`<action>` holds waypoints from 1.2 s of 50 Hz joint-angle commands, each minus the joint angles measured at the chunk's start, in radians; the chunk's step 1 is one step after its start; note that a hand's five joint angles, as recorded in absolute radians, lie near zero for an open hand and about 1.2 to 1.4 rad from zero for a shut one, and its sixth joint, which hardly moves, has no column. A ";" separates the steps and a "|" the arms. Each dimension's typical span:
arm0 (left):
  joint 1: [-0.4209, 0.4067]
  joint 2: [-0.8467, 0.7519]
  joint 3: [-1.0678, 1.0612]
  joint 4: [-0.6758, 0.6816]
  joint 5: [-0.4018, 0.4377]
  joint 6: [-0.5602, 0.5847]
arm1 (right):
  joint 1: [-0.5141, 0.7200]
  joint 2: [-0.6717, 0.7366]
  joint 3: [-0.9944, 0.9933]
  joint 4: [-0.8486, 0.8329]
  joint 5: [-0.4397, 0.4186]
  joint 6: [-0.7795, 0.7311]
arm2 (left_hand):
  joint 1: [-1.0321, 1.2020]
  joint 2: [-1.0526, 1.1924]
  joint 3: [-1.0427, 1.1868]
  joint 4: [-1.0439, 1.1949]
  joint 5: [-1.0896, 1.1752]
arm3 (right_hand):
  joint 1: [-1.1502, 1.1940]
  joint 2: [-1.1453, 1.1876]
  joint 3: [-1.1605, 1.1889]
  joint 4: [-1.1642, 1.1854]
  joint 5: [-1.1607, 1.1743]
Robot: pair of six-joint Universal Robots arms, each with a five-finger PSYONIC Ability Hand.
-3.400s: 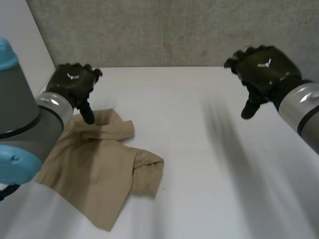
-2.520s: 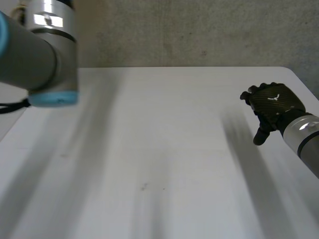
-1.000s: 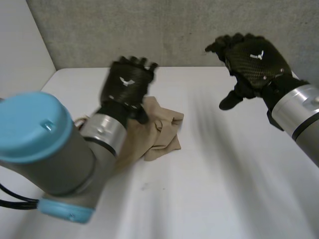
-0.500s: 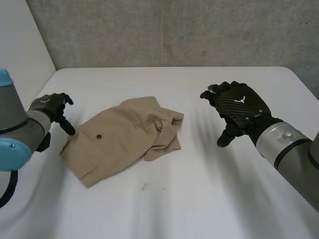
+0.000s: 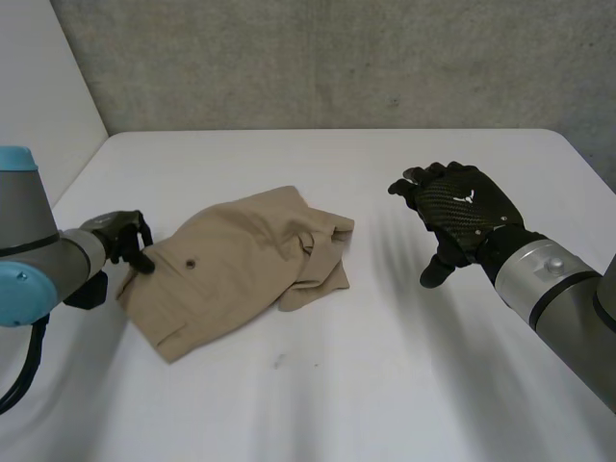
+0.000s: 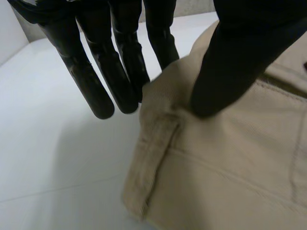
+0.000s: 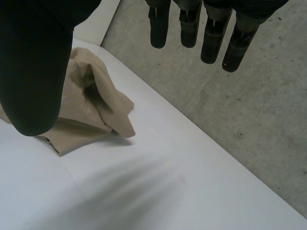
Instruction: Fold the shorts.
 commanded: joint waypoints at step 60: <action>-0.590 0.206 0.047 0.409 -0.015 -0.011 | -0.232 -0.061 -0.052 0.049 0.081 0.020 | -0.530 -0.565 -0.552 -0.555 -0.535 | -0.026 -0.043 -0.040 -0.058 -0.064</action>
